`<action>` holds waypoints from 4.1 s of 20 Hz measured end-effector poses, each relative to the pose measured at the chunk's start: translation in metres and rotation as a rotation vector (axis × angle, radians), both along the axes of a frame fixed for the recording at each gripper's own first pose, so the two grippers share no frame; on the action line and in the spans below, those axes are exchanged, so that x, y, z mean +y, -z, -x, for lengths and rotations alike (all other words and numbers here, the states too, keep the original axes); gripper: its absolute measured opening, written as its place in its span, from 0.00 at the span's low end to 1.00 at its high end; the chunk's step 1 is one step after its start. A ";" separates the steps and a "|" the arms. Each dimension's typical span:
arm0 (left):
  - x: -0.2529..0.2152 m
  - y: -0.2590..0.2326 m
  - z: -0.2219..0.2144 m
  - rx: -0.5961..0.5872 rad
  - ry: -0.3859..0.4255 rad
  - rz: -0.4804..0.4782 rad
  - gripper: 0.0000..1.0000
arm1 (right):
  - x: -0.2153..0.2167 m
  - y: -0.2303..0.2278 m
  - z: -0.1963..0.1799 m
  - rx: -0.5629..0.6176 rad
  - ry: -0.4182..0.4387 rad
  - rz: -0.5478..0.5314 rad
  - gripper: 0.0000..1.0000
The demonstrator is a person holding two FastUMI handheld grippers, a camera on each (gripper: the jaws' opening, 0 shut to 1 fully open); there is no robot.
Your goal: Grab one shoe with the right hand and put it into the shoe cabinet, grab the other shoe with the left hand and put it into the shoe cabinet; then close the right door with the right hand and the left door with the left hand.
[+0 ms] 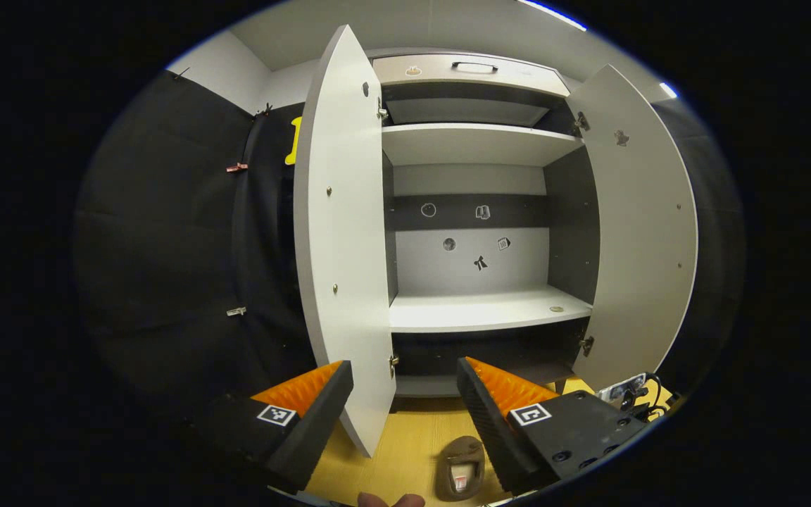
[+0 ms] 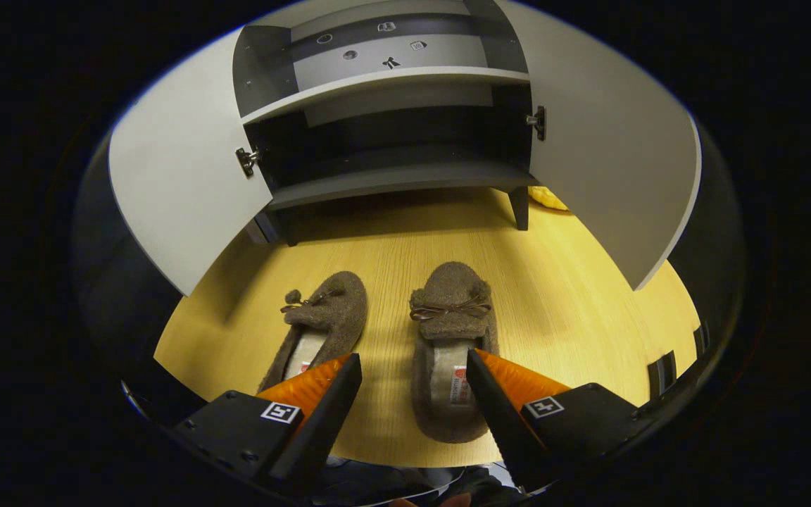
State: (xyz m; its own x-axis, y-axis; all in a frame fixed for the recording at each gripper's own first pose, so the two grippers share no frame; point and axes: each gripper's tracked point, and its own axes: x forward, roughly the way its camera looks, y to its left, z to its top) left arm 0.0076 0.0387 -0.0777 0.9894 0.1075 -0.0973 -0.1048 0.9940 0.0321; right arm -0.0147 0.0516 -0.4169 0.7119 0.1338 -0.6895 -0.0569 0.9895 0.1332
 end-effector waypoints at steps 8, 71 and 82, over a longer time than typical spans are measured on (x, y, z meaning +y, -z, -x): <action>0.011 0.033 -0.010 0.062 0.007 -0.007 0.95 | 0.006 0.048 -0.048 0.015 0.021 0.019 0.89; -0.028 0.007 -0.052 0.029 0.103 0.093 0.95 | -0.009 -0.277 -0.429 -0.303 0.045 0.082 0.09; -0.026 0.008 -0.047 0.028 0.098 0.088 0.95 | -0.002 -0.275 -0.422 -0.297 0.048 0.051 0.31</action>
